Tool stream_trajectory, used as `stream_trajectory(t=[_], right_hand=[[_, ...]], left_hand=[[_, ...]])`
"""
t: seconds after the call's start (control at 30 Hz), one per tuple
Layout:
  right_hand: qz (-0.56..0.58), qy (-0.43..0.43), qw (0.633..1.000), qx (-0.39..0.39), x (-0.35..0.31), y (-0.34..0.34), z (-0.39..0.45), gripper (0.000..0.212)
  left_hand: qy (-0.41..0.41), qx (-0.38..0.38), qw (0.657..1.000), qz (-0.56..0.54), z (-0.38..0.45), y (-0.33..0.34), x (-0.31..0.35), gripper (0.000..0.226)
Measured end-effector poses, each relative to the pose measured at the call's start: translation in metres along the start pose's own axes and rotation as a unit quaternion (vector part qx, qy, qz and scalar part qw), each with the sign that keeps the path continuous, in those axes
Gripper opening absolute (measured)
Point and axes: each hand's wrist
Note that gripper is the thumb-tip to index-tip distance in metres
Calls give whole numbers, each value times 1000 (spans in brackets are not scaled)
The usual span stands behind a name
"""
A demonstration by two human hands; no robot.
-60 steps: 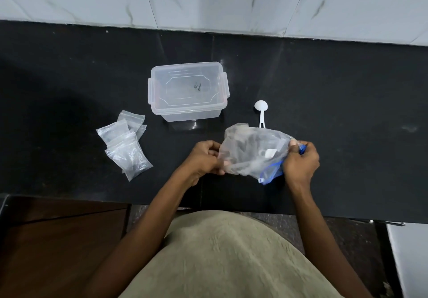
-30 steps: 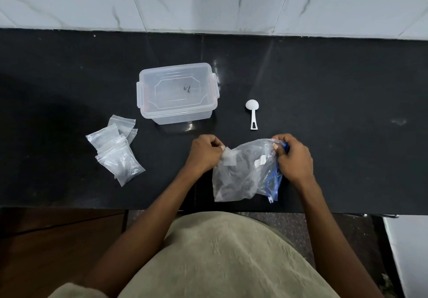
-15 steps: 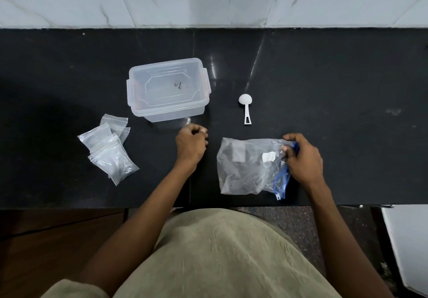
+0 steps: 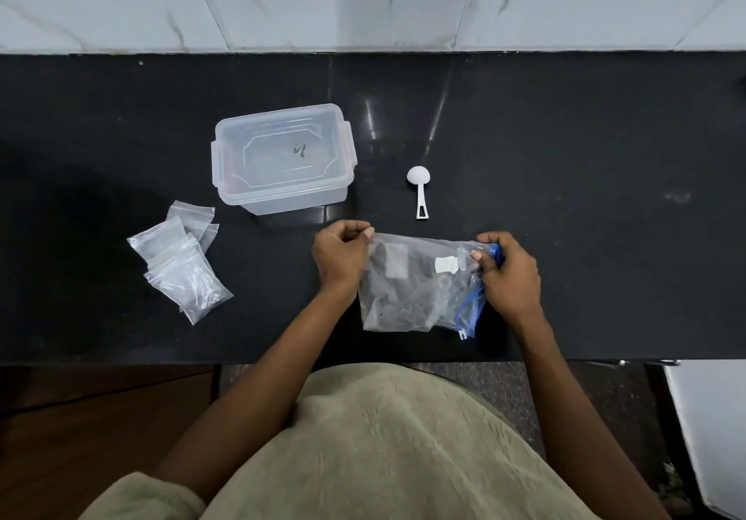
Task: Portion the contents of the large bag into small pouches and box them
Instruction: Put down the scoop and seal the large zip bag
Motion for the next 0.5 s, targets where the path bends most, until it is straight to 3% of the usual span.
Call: stream_trajectory(t=[0.13,0.23,0.33,0.5], right_hand=[[33,40,996,71,4,0,2,12],[36,57,992,102,6,-2,2,12],[31,68,991,106,5,-1,3,13],[14,71,991,110,5,0,3,14]], left_hand=[[6,-5,995,95,-4,-13,-2,12],[-5,-87,980,180,-20,-27,-5,16],[35,-155,961,225,-42,-34,-11,11],[163,-106,943,271,-54,-32,-22,26]])
Point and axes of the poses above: each hand's wrist, its own z-axis towards the middle knuckle, its own y-axis out of the palm, x = y × z, and after that the axes turned 7 degrees about -z, right-handed
